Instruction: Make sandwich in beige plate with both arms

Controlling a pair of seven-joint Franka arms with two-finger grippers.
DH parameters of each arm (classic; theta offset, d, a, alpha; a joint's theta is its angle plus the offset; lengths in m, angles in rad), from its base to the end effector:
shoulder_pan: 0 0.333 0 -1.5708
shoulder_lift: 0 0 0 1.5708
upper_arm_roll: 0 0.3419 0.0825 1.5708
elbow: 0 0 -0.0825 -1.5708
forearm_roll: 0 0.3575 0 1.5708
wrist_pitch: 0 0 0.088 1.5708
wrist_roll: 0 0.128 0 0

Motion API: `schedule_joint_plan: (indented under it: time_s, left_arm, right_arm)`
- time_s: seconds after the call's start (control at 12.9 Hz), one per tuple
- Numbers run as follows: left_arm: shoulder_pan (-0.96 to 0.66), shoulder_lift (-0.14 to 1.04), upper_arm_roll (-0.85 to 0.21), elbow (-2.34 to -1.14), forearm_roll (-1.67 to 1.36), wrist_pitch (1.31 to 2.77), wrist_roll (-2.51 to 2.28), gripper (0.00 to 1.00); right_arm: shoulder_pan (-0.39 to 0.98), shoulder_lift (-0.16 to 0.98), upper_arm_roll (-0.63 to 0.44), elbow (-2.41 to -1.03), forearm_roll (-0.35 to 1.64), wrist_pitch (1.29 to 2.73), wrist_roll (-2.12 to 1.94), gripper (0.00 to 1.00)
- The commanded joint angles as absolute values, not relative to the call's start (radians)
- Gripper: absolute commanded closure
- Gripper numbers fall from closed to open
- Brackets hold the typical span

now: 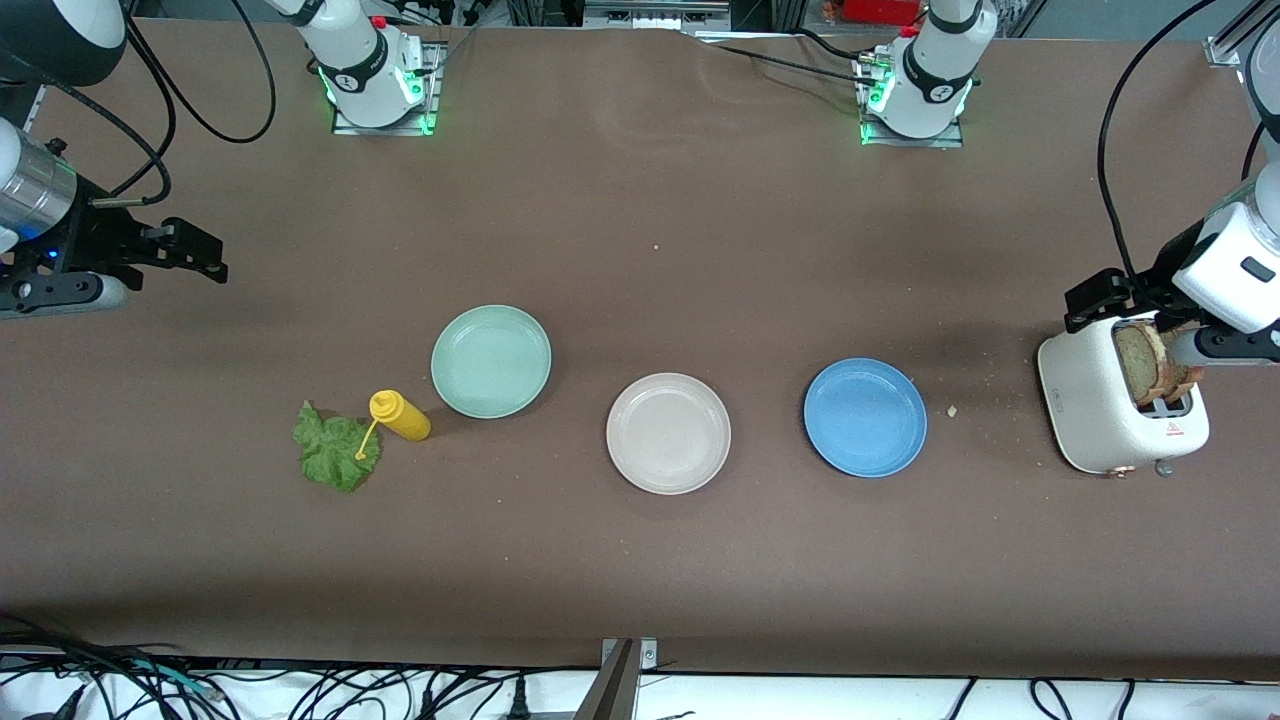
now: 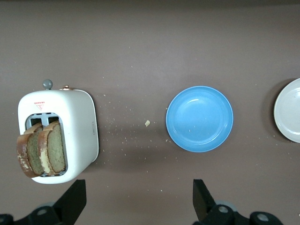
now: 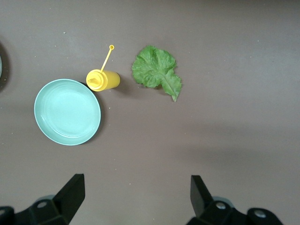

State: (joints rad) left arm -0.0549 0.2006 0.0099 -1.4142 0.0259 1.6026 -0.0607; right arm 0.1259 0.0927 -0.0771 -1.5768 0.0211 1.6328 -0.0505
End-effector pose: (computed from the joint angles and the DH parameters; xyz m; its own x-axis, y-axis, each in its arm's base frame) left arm 0.5957 -0.0242 0.5893 0.9998 0.0147 -0.0105 0.0144 -0.9995 -0.0285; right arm 0.5600 0.0319 0.5817 0.9946 0.0979 -0.0357 0.0974 -0.9951 -0.0157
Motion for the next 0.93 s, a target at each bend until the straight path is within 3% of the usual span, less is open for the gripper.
schedule_joint_plan:
  time_s: [0.0,0.85]
  left_arm:
    - [-0.057,0.195,0.008,-1.407,0.051,1.574,-0.049,0.0]
    - [0.178,0.225,0.015,-1.41,0.054,1.542,0.153,0.0]
  right_arm:
    - [0.12,0.075,-0.071,-1.595,0.015,1.644,-0.054,0.0]
    - [0.118,0.075,-0.071,-1.592,0.015,1.649,-0.054,0.0]
